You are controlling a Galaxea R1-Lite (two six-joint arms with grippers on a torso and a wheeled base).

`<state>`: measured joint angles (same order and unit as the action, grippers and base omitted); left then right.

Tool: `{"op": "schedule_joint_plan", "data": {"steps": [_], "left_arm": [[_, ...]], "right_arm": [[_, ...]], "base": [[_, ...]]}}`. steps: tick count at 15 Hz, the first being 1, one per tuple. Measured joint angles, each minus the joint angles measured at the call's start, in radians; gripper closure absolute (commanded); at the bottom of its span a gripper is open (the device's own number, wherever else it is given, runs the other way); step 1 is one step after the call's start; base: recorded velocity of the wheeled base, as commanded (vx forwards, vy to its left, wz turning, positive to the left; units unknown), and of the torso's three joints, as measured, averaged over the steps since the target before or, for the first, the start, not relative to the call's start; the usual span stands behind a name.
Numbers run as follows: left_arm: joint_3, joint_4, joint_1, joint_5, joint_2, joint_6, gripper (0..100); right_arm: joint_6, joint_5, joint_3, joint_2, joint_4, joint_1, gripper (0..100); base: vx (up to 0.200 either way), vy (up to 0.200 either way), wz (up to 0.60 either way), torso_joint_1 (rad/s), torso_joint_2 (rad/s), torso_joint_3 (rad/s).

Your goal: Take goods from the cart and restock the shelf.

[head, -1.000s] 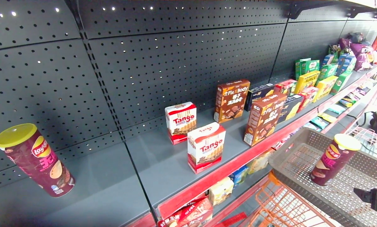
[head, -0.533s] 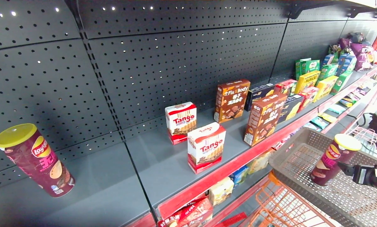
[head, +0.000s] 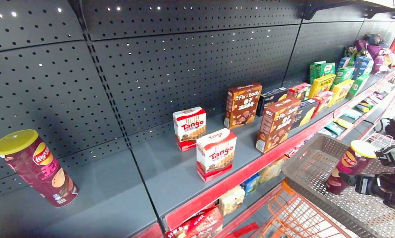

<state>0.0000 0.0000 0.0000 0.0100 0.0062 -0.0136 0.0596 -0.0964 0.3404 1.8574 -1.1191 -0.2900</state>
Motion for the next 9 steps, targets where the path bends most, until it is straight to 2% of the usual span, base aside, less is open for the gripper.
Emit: {"op": "schedule_joint_plan", "data": {"steps": [9], "left_arm": [[0.0,0.0,0.0,0.0,0.0,0.0,0]], "right_arm": [[0.015,0.0,0.043,0.064,-0.086,0.021,0]], "base": [[0.0,0.0,0.0,0.0,0.0,0.0]]}}
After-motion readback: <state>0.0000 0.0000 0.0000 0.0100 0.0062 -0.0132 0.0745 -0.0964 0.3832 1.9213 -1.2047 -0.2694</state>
